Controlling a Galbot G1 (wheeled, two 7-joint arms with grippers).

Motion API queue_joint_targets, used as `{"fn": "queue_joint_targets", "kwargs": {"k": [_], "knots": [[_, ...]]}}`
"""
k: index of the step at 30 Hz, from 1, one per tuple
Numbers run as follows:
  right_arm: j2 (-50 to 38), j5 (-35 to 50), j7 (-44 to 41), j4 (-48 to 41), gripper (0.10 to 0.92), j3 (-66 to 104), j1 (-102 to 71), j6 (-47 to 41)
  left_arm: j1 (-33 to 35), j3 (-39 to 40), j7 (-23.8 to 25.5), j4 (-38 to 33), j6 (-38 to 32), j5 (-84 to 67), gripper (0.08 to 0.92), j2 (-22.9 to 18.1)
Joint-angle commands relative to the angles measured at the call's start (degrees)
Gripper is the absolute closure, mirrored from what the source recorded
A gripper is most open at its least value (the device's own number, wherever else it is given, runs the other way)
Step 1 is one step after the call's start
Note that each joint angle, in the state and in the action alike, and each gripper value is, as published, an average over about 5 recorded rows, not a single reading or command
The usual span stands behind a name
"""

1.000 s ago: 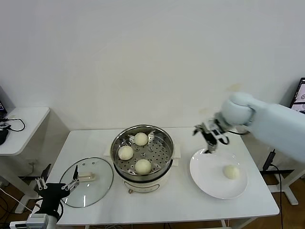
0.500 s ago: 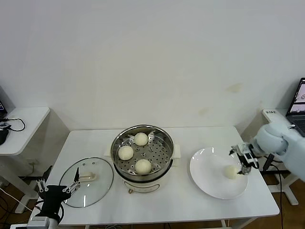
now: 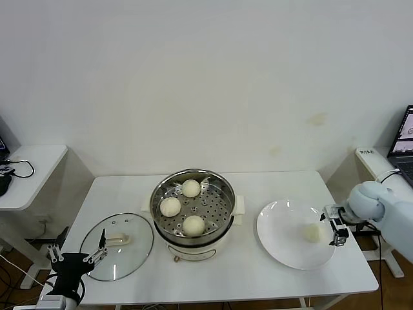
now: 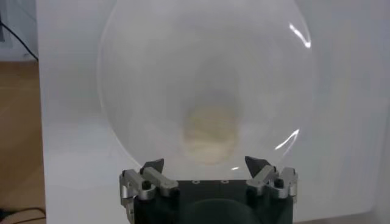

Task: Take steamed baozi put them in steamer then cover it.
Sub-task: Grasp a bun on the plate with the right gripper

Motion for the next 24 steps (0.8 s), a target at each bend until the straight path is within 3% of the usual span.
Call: {"fn": "queue_joint_targets", "kwargs": {"k": [1, 12, 24], "knots": [[5.19, -2.59, 1.02, -6.47, 0.203, 2.82, -3.46, 0.45, -0.01, 0.04, 0.04, 0.15, 0.05, 0.10, 0.177, -0.03], [8.55, -2.88, 2.00, -8.84, 0.219, 2.93, -3.38, 0.15, -0.15, -0.17, 0.09, 0.30, 0.12, 0.16, 0.177, -0.05], [8.81, -2.59, 1.40, -8.84, 0.326, 2.62, -2.17, -0.10, -0.02, -0.31, 0.04, 0.10, 0.09, 0.13, 0.177, -0.27]]}}
